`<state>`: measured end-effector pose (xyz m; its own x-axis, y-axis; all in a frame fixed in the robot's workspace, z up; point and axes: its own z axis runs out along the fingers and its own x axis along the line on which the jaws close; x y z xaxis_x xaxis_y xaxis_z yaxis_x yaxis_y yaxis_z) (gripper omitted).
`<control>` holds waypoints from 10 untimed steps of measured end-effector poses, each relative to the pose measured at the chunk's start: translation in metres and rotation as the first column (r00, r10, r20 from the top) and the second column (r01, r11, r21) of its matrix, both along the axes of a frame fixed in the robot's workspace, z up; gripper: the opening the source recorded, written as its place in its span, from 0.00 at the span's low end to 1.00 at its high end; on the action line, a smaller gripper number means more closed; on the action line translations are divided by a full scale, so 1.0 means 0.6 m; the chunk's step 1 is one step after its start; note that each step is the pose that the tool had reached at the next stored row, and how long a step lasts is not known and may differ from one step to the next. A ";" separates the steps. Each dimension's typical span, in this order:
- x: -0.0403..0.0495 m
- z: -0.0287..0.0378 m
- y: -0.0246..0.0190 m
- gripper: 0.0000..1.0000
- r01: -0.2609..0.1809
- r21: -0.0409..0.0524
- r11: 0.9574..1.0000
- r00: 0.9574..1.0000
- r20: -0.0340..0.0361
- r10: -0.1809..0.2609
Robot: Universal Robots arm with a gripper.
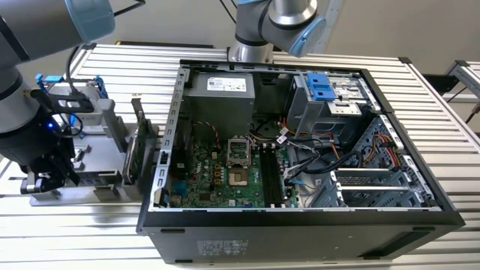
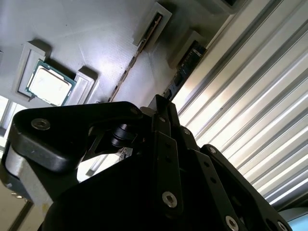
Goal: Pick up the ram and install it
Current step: 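Pick up the ram and move it above insertion slot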
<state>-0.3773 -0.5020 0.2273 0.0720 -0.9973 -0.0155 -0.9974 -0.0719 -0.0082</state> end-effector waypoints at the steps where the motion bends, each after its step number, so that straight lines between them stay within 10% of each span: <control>1: 0.000 0.001 0.0000 0.00 0.000 0.000 1.000 1.000 0.000 0.000; 10: 0.000 0.017 0.0000 0.00 0.000 0.000 1.000 1.000 0.000 0.000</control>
<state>-0.3773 -0.5020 0.2372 0.0720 -0.9973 -0.0156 -0.9974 -0.0719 -0.0082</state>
